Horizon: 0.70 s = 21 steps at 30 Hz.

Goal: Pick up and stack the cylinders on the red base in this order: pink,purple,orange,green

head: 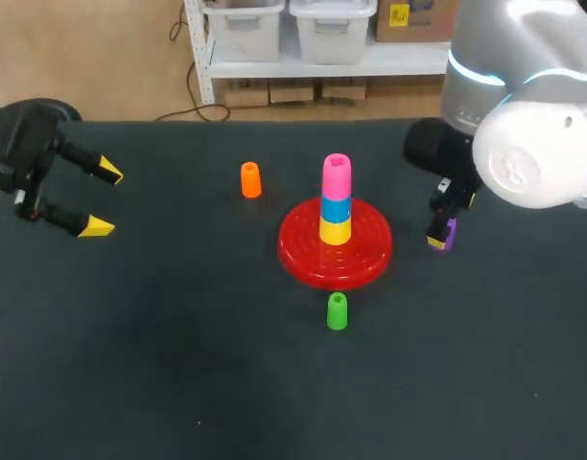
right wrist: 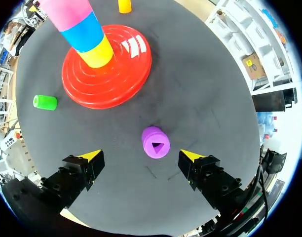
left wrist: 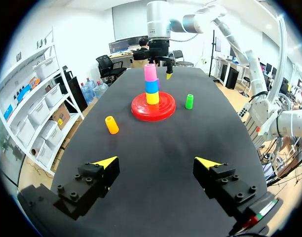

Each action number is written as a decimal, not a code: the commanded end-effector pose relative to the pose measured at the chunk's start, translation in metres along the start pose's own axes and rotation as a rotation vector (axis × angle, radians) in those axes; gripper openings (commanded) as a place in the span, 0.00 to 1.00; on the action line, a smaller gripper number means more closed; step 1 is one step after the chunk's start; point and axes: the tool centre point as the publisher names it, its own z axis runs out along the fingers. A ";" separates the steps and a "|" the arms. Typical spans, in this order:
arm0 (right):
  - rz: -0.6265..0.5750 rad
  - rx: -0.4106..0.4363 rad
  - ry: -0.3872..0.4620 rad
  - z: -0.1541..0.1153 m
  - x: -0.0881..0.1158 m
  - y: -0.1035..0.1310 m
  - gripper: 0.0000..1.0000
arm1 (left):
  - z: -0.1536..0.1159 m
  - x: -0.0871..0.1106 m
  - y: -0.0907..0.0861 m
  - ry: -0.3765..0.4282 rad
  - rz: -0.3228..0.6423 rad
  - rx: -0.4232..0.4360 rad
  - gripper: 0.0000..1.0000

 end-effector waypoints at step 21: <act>0.001 -0.003 0.024 0.018 -0.005 -0.009 1.00 | 0.000 0.001 -0.001 -0.002 0.002 -0.004 1.00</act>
